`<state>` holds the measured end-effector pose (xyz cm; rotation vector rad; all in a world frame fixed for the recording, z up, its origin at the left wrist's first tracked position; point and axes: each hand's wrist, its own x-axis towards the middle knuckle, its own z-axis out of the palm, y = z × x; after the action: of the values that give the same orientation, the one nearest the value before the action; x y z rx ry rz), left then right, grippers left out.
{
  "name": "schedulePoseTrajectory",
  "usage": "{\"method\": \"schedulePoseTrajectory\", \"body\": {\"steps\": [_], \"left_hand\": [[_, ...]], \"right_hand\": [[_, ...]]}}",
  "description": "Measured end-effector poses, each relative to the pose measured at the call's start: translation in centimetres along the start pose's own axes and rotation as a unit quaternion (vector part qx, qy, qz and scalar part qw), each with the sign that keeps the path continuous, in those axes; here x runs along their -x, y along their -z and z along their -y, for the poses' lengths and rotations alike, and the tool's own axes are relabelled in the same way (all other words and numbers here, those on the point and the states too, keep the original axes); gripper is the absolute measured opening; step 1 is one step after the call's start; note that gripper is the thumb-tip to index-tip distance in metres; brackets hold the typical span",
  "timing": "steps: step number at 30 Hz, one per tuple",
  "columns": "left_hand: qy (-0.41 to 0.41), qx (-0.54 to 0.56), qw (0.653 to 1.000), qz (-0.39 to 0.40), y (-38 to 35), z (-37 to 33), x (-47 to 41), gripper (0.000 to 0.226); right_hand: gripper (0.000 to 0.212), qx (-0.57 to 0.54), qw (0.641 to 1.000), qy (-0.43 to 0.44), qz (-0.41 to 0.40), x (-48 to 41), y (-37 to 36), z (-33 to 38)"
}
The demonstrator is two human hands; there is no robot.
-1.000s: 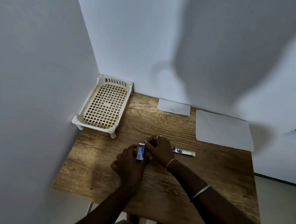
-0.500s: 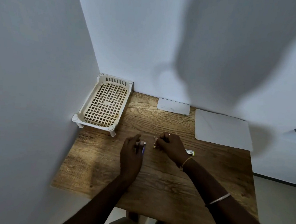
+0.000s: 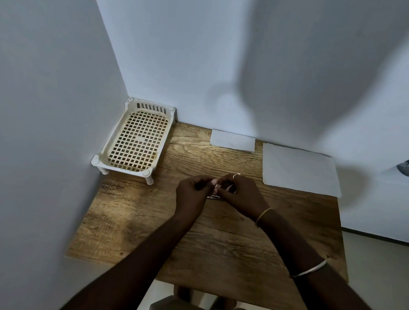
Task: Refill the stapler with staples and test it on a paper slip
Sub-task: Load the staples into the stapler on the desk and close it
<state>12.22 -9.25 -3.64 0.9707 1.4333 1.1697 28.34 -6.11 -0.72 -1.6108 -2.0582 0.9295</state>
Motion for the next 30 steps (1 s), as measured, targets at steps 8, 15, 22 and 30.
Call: {"method": "schedulePoseTrajectory", "body": {"steps": [8,15,22,30], "left_hand": [[0.017,-0.014,0.999,-0.038,-1.7,0.1,-0.8,0.025],[0.021,-0.060,0.995,-0.082,-1.3,0.8,-1.3,0.012],[0.018,-0.090,0.991,-0.098,-0.3,1.8,-0.7,0.018],[0.017,-0.117,0.988,-0.101,0.4,2.3,-0.4,0.018]], "right_hand": [[0.017,0.069,0.996,0.020,-0.060,-0.1,0.5,-0.8],[0.015,0.154,0.987,-0.009,-0.051,-0.7,0.2,-2.3],[0.024,0.239,0.970,-0.033,0.021,-0.5,-1.8,-3.7],[0.026,0.249,0.968,-0.024,0.032,-1.1,-2.5,-3.9]]}}
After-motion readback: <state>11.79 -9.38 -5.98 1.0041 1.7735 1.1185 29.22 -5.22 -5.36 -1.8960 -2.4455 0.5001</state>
